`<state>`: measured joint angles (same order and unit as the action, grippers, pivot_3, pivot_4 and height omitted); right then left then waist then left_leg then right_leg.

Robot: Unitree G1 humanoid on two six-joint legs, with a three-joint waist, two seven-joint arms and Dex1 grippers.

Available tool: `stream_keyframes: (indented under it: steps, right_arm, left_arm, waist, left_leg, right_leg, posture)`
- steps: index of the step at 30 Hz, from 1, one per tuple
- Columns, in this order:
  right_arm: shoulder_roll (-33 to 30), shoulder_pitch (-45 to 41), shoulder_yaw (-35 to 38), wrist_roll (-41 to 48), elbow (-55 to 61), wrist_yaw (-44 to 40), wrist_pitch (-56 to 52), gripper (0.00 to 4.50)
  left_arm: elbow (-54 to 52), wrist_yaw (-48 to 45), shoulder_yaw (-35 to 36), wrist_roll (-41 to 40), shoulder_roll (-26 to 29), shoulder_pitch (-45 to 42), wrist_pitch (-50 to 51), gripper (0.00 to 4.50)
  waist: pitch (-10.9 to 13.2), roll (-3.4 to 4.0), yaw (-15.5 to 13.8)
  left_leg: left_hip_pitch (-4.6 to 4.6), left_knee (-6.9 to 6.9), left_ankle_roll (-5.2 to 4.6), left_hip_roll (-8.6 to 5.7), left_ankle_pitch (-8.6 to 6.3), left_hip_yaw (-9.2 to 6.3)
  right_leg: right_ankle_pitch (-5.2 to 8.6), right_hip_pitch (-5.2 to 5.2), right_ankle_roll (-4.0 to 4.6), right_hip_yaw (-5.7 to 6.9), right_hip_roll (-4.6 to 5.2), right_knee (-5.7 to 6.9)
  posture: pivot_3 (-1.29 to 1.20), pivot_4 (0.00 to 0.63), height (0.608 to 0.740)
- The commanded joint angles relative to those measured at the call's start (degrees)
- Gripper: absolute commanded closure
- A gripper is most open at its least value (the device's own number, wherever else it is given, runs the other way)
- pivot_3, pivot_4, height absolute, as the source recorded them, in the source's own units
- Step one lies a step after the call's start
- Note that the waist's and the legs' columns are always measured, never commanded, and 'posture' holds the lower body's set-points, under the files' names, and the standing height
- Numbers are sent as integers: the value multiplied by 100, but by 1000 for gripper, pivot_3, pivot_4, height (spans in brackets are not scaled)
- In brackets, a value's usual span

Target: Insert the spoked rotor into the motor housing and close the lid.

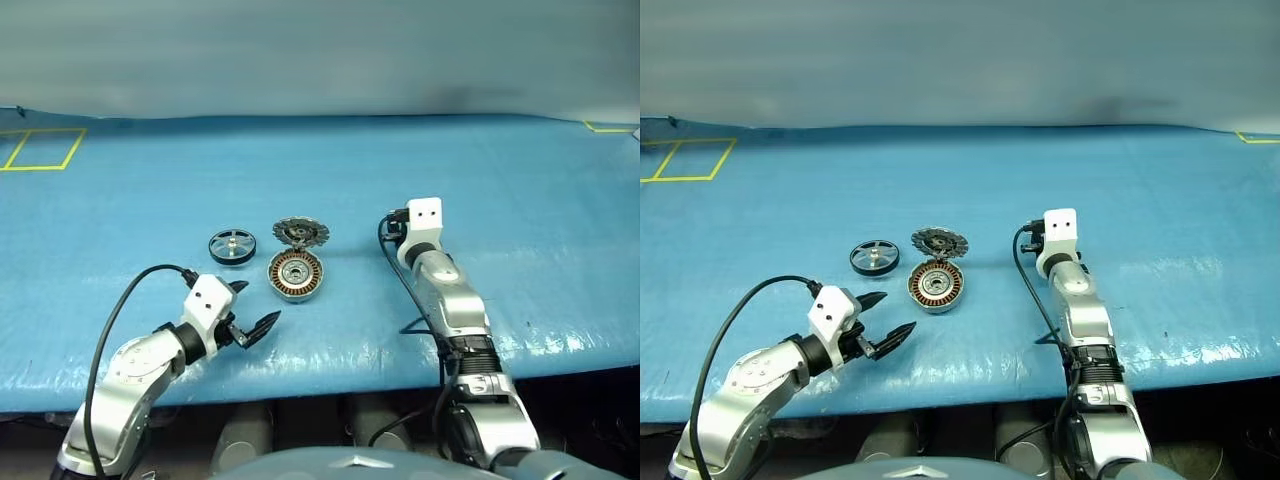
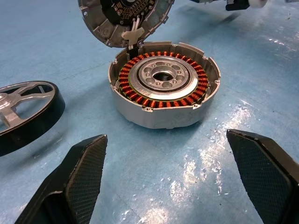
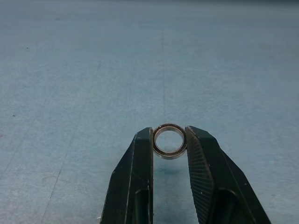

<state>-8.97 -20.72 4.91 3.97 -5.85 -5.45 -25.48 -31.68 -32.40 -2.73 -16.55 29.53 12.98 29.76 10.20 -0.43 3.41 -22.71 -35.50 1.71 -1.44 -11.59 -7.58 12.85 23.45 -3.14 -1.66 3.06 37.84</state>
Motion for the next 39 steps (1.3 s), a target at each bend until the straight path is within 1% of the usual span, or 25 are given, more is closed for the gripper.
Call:
stream_keyframes:
  steps: [1, 6, 12, 16, 19, 21, 23, 26, 28, 31, 36, 39]
  right_arm:
    - [-232, 261, 103, 50, 1207, -18, -638, 3838]
    - [-720, 817, 94, 106, 2607, -272, -1593, 3838]
    - [-1103, 1385, -15, 352, 3930, -640, -2479, 3838]
    - [-1478, 1595, -257, 827, 4762, -1209, -3196, 3838]
    - [-1733, 1561, -466, 1305, 5205, -1645, -3633, 3838]
    - [-1779, 1455, -677, 1655, 5386, -1945, -3689, 3838]
    - [-1684, 1362, -746, 1878, 5376, -2033, -3693, 3838]
    - [-1644, 1213, -1149, 1928, 5140, -2099, -3561, 3838]
    - [-1645, 1131, -1444, 1835, 4967, -2108, -3381, 3838]
    - [-1408, 845, -1936, 1635, 4462, -2024, -3024, 3838]
    - [-919, 596, -2281, 1212, 3570, -1724, -2366, 3838]
    - [-735, 532, -2333, 1124, 3258, -1683, -2195, 3838]
  left_arm:
    - [-215, 37, 49, -71, -46, -4, -60, 0]
    - [-78, -68, -49, -96, -36, -138, -49, 0]
    - [105, -236, -88, -99, 56, -482, -21, 0]
    - [125, -305, -43, -102, 113, -552, 5, 0]
    - [106, -314, 1, -105, 131, -559, 8, 0]
    - [34, -291, -2, -101, 136, -506, 12, 0]
    - [-20, -269, 5, -106, 136, -455, 15, 0]
    - [-125, -235, 41, -122, 131, -340, 15, 0]
    - [-149, -216, 62, -119, 124, -306, 3, 0]
    - [-194, -171, 113, -116, 106, -240, -20, 0]
    - [-256, -100, 127, -123, 78, -176, -28, 0]
    - [-288, -76, 122, -115, 72, -143, -39, 0]
  waist:
    - [0, -1, -10]
    - [0, -1, -55]
    - [0, -2, -104]
    - [1, -2, -115]
    - [2, -5, -125]
    - [2, -5, -126]
    - [4, -7, -127]
    - [6, -13, -132]
    - [8, -15, -138]
    - [11, -20, -129]
    - [11, -21, -134]
    - [11, -22, -141]
  left_leg:
    - [-1, -1, 0, 0, 0, 0]
    - [-13, -1, 1, -4, -1, 4]
    - [-16, -2, 1, -3, -1, 5]
    - [-21, -1, 2, -3, -1, 7]
    - [-23, -1, 2, -3, -1, 6]
    - [-24, -1, 2, -2, -1, 5]
    - [-23, -2, 2, -2, -2, 5]
    - [-24, -2, 2, -2, -2, 5]
    - [-26, -1, 3, -3, -2, 5]
    - [-27, 0, 3, -3, -2, 4]
    - [-27, 2, 3, -2, -2, 2]
    - [-29, 2, 3, -4, -2, 2]
  right_leg:
    - [0, -1, 0, 0, 0, -1]
    - [1, 8, -2, 0, 7, -7]
    - [2, 10, -3, 1, 7, -7]
    - [3, 14, -4, 1, 10, -12]
    - [3, 14, -5, 3, 10, -14]
    - [3, 14, -5, 4, 10, -14]
    - [3, 14, -5, 5, 10, -14]
    - [3, 13, -5, 6, 12, -17]
    - [3, 14, -5, 8, 14, -20]
    - [3, 16, -6, 9, 14, -21]
    - [2, 17, -6, 14, 14, -22]
    - [1, 16, -7, 14, 17, -25]
  posture:
    - [0, 150, 740]
    - [0, 150, 740]
    - [0, 150, 740]
    - [0, 150, 740]
    - [0, 150, 740]
    - [0, 150, 740]
    - [0, 150, 740]
    - [0, 150, 740]
    - [0, 150, 740]
    - [0, 150, 740]
    - [0, 150, 740]
    - [0, 150, 740]
